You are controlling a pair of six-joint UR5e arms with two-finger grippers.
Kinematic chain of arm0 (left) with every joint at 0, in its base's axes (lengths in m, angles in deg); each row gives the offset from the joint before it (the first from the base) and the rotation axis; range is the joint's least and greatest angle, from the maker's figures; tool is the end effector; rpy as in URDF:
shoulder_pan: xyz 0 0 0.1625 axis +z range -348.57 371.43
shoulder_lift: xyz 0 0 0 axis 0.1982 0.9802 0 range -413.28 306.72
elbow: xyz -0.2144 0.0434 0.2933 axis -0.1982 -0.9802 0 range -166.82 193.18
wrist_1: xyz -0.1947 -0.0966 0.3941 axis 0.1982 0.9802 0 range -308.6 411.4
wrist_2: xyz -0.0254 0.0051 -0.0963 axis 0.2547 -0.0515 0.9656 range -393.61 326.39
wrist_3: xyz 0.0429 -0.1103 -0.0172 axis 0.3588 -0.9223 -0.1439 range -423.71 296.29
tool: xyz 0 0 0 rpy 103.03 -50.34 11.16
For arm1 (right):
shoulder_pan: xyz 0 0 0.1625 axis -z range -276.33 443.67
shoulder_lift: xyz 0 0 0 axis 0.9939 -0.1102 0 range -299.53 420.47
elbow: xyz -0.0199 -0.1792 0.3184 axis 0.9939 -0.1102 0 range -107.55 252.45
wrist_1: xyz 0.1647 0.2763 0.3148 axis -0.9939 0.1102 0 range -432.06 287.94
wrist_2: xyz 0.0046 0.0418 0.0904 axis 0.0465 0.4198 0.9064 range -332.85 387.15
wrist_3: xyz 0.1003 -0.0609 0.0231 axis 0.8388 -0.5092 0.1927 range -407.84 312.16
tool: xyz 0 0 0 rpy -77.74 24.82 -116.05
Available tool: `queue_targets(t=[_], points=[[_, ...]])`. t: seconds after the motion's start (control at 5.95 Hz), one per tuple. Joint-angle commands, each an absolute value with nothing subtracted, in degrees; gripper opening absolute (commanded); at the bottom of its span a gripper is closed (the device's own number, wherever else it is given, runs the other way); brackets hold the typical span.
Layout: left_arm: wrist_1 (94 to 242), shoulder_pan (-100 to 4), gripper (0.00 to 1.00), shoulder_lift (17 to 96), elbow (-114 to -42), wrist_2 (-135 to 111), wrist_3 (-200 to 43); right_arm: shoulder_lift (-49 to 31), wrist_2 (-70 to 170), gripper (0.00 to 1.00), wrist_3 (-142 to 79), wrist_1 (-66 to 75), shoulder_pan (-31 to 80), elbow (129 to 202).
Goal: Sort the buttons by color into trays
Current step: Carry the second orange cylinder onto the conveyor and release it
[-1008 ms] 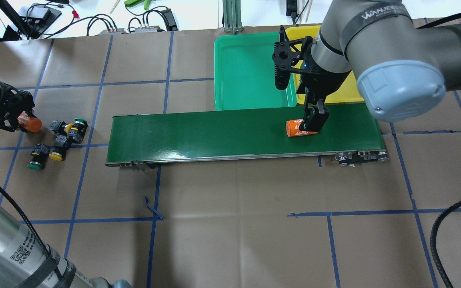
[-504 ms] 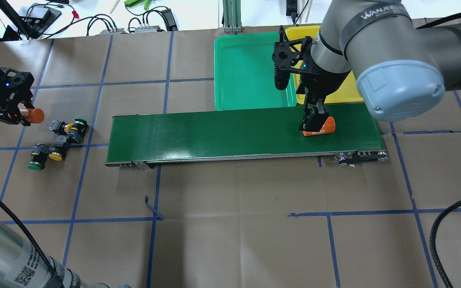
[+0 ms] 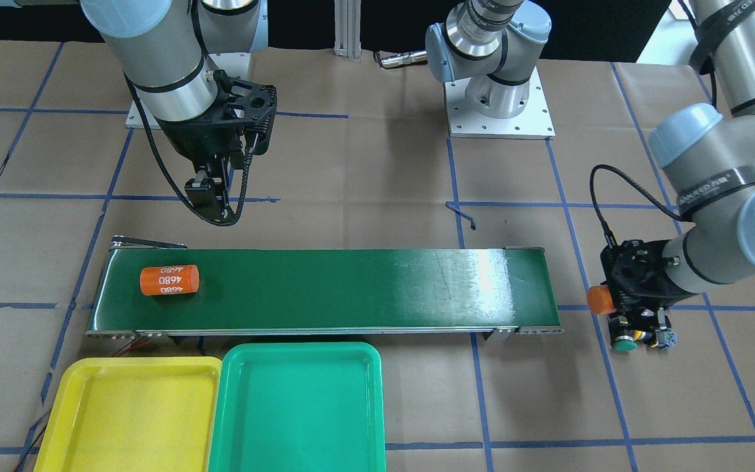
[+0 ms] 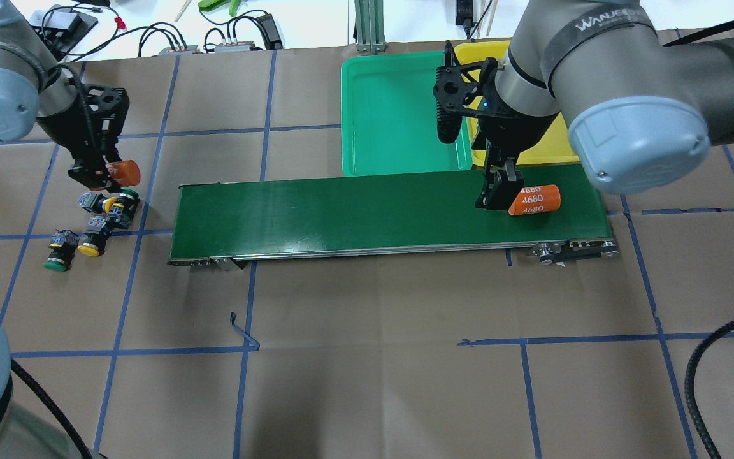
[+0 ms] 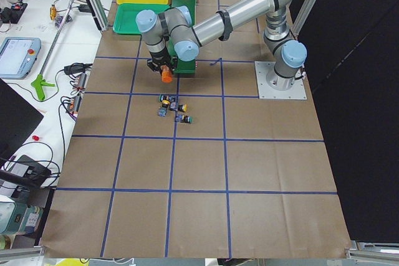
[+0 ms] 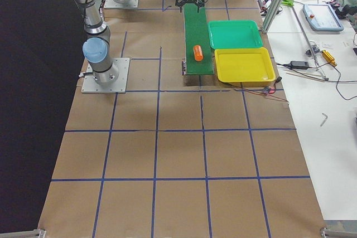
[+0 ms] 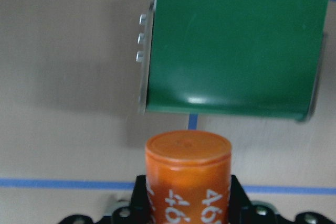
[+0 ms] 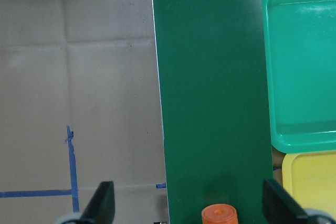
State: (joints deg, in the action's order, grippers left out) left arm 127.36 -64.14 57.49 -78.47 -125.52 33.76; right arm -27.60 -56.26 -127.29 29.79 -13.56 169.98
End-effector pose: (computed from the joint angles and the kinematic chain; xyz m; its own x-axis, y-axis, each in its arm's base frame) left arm 0.0264 -0.6214 0.2079 -0.1185 0.9817 0.1488 0.9929 0.1178 0.0138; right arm 0.2138 -0.5181 0.3430 -0.0568 -0.9982 0.0200 -0.9913 0.0540 -0.1204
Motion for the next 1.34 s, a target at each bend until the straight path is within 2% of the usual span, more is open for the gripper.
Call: queue_targets(t=[0.0, 0.17, 0.34, 0.5, 0.67, 0.84, 1.18], points=[[126.0, -75.0, 0.01, 56.5, -80.9, -125.2, 24.0, -27.6, -56.2, 1.0, -127.3, 29.8, -13.5, 170.0], [125.8, -76.5, 0.01, 57.0, -81.9, -125.2, 20.5, -27.6, -56.2, 1.0, -127.3, 29.8, -13.5, 170.0], [121.6, -76.7, 0.06, 56.8, -86.0, -125.3, 20.5, -27.6, -56.2, 1.0, -127.3, 29.7, -13.5, 170.0], [116.0, -76.5, 0.48, 56.2, -90.5, -125.5, 20.6, -27.6, -56.2, 1.0, -127.3, 29.7, -13.6, 170.0], [116.0, -76.1, 0.98, 55.5, -91.0, -125.4, 20.1, -27.6, -56.2, 1.0, -127.3, 29.8, -13.5, 170.0], [115.9, -75.3, 0.98, 54.7, -90.6, -125.3, 16.7, -27.6, -56.2, 1.0, -127.3, 29.8, -13.6, 170.0], [116.2, -66.0, 0.98, 52.6, -90.4, -125.1, 10.8, -27.5, -56.2, 1.0, -127.3, 29.8, -13.5, 170.0]])
